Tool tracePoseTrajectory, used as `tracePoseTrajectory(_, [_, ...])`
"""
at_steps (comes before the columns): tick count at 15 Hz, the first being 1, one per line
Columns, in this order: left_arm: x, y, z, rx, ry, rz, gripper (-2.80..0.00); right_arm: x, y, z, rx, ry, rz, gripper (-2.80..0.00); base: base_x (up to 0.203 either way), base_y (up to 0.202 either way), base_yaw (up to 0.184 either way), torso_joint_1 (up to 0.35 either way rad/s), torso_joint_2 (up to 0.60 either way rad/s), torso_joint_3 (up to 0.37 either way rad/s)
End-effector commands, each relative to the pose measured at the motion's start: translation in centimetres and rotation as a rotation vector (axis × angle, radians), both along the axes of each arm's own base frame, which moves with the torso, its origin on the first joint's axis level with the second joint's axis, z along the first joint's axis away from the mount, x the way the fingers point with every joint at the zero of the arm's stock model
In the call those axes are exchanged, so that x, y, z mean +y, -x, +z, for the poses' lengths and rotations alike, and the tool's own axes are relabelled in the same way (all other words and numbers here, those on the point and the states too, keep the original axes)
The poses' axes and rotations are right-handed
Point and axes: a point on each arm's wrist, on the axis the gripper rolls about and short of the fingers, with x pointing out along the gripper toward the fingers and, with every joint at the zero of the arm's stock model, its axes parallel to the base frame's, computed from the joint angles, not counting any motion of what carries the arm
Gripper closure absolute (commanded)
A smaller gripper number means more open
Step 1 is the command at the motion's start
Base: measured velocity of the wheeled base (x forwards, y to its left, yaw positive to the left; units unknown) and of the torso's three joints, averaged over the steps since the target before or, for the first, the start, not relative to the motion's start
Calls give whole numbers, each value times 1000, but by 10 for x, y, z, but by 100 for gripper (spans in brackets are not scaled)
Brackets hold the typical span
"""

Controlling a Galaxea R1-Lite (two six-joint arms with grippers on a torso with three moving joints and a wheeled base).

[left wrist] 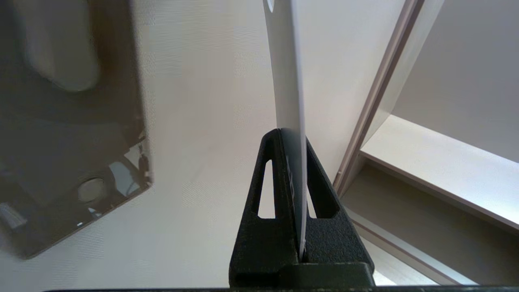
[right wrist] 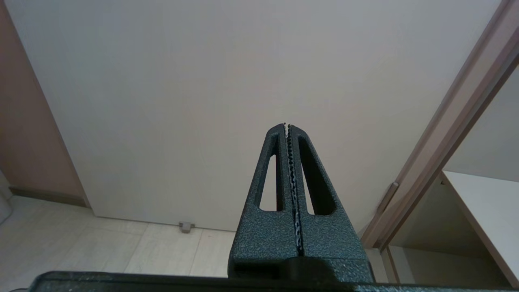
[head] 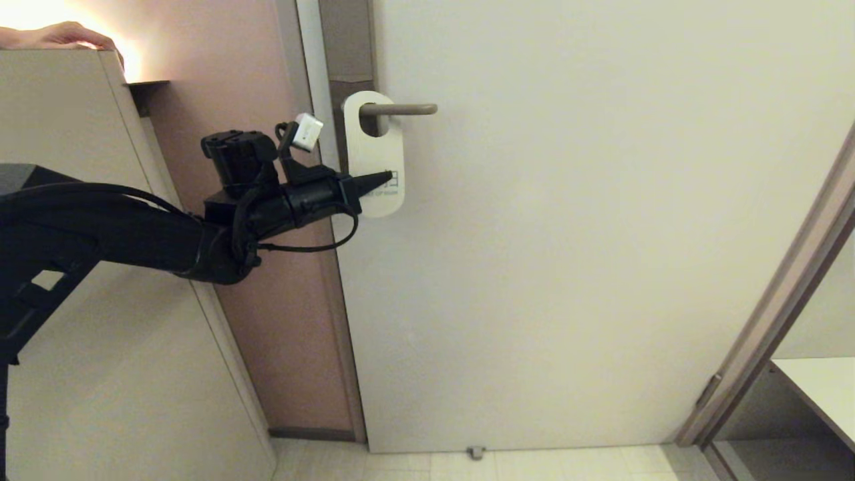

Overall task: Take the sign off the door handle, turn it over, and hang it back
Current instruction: Take down the sign

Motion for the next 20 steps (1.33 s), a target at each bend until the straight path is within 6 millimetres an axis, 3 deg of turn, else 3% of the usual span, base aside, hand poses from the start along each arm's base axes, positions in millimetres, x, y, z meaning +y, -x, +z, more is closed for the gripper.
tracePoseTrajectory(1, [-4,-1,-3,4,0,-12,0,0,0,0,0,1,1,0,0,0,0,0,0,0])
tracePoseTrajectory(10, [-31,-2,6,-40,15,-70,0,0,0,0,0,1,1,0,0,0,0,0,0,0])
tracePoseTrajectory(14, [-33,-4,3,-32,12,-73,0,0,0,0,0,1,1,0,0,0,0,0,0,0])
tracePoseTrajectory(20, [-38,-23,-2,-39,15,-73,0,0,0,0,0,1,1,0,0,0,0,0,0,0])
